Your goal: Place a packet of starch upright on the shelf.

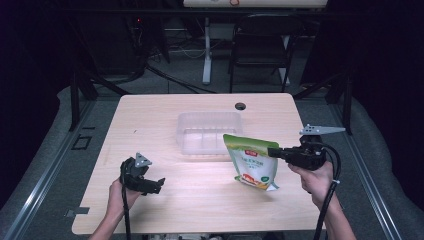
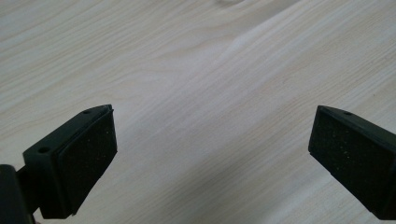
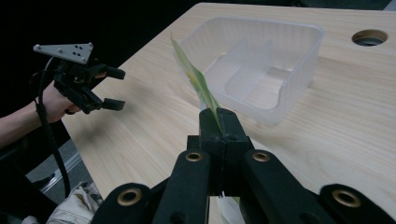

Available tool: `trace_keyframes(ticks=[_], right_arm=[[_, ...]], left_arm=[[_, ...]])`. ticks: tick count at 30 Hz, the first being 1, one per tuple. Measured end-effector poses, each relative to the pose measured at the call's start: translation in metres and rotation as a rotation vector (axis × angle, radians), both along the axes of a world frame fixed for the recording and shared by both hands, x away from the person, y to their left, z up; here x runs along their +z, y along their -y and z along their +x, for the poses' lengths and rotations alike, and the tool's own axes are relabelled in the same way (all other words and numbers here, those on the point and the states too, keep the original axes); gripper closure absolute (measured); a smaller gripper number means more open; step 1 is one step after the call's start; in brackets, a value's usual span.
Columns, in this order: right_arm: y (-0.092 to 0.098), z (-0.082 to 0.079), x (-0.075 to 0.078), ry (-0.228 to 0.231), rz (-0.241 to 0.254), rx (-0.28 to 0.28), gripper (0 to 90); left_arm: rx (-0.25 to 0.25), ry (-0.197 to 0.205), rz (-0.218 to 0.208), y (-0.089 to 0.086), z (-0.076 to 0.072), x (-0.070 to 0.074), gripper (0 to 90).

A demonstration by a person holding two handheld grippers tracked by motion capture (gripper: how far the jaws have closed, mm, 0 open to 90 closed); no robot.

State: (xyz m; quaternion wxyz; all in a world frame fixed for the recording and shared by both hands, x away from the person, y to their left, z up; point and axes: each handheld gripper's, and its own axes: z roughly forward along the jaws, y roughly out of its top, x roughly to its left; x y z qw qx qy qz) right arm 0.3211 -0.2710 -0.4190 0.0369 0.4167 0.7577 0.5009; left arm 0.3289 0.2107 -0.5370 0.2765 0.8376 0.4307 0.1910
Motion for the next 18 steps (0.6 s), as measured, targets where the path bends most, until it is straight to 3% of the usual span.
trace_keyframes(ticks=[18], right_arm=[[-0.016,0.008,0.009,-0.001,0.002,0.038,90.0]], left_arm=[[-0.006,-0.018,0.003,0.000,0.001,-0.001,0.8]])
